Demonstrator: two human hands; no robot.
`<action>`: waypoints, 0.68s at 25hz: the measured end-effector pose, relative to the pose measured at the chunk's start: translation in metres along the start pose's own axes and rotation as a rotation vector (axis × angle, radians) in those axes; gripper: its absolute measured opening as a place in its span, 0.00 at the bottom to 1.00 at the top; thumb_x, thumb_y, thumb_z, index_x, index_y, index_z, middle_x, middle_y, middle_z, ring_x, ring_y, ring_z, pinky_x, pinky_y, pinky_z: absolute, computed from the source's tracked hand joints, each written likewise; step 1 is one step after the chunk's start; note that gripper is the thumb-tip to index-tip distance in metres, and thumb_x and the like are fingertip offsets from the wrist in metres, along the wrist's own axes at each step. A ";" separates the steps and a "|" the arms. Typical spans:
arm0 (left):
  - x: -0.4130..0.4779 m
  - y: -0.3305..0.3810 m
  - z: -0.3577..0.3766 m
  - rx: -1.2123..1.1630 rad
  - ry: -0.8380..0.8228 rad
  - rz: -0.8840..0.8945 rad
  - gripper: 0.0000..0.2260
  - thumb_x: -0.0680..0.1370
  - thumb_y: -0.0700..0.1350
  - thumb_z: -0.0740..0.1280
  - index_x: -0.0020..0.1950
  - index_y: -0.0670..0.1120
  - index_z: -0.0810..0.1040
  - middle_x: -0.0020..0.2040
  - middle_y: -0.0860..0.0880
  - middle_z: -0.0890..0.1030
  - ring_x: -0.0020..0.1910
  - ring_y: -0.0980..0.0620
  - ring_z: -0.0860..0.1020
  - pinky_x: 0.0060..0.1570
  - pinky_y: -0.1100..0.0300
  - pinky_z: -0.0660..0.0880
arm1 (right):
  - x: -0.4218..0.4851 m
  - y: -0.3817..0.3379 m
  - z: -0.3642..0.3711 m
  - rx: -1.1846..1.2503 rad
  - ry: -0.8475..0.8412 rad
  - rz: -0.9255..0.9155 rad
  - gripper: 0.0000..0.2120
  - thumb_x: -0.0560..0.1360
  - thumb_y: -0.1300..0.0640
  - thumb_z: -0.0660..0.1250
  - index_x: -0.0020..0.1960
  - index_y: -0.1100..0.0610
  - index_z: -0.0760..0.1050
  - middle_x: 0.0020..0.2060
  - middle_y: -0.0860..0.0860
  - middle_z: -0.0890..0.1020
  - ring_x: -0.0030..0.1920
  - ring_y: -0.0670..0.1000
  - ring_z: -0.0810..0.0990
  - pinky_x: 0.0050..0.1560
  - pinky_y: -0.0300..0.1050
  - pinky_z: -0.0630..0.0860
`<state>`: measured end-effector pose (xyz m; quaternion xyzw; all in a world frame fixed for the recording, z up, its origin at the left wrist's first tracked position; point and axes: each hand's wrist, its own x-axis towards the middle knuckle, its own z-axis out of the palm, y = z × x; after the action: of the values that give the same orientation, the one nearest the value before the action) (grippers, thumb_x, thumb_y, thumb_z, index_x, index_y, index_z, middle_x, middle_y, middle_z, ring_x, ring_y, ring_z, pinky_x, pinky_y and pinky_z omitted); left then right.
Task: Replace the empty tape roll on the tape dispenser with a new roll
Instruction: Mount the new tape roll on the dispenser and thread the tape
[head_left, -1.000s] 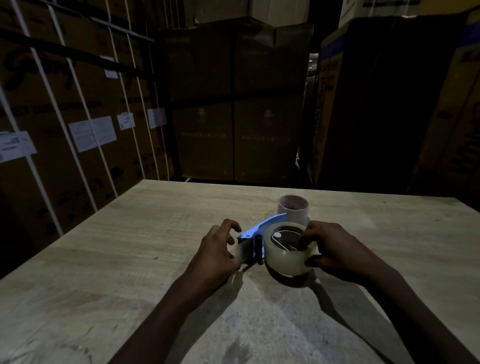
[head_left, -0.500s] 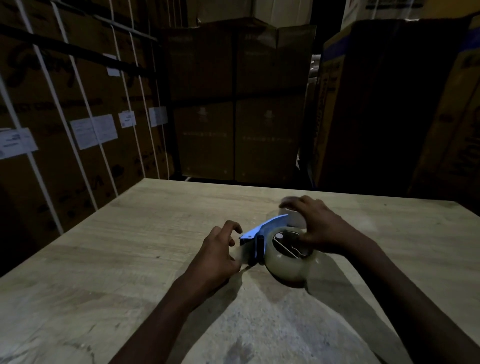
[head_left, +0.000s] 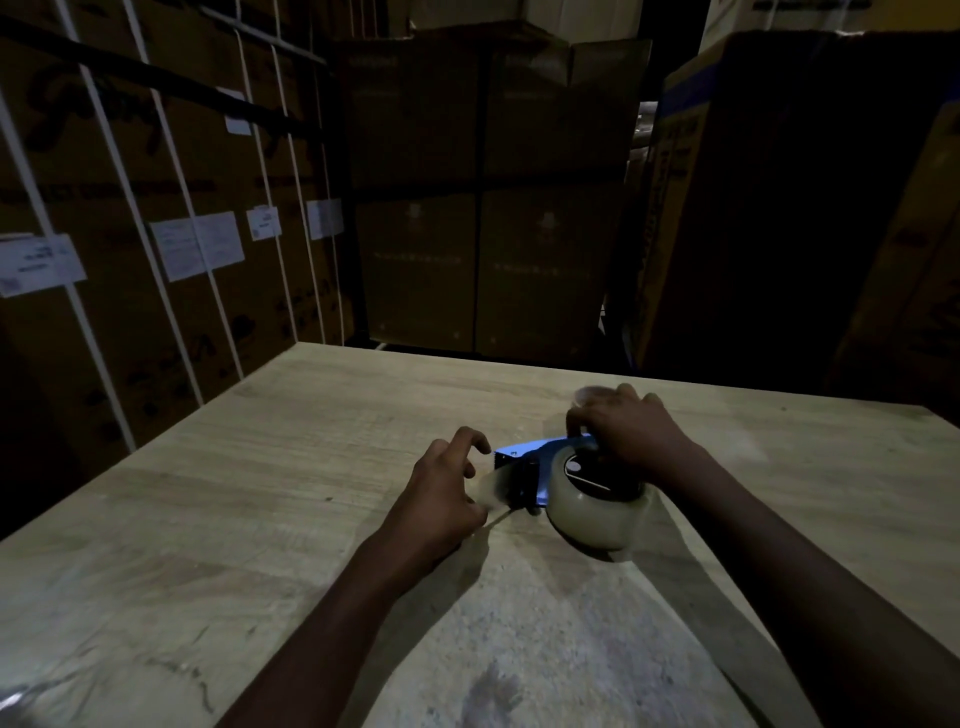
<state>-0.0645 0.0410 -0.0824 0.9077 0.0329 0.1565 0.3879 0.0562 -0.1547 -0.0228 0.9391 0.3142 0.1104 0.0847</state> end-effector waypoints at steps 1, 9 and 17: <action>0.000 -0.001 0.000 -0.005 0.010 0.001 0.25 0.68 0.37 0.72 0.56 0.60 0.68 0.50 0.53 0.70 0.43 0.52 0.77 0.30 0.60 0.78 | -0.001 0.001 0.001 0.005 0.022 0.005 0.10 0.72 0.51 0.67 0.53 0.47 0.73 0.61 0.51 0.73 0.60 0.58 0.70 0.52 0.53 0.68; 0.011 -0.005 0.008 -0.014 0.064 -0.002 0.22 0.68 0.36 0.73 0.55 0.56 0.71 0.52 0.50 0.73 0.41 0.55 0.76 0.34 0.67 0.71 | -0.004 0.005 0.004 0.065 0.164 0.003 0.05 0.73 0.56 0.66 0.48 0.51 0.75 0.54 0.51 0.76 0.53 0.55 0.75 0.43 0.46 0.64; 0.029 -0.001 0.001 -0.257 -0.038 -0.157 0.12 0.69 0.37 0.71 0.49 0.49 0.77 0.47 0.47 0.81 0.34 0.46 0.82 0.30 0.56 0.78 | -0.036 -0.010 -0.006 0.452 0.221 0.177 0.17 0.70 0.45 0.67 0.55 0.51 0.70 0.52 0.52 0.79 0.48 0.53 0.77 0.43 0.49 0.75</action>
<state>-0.0368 0.0468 -0.0764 0.8481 0.0760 0.1112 0.5124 0.0209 -0.1677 -0.0251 0.9402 0.2549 0.1464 -0.1720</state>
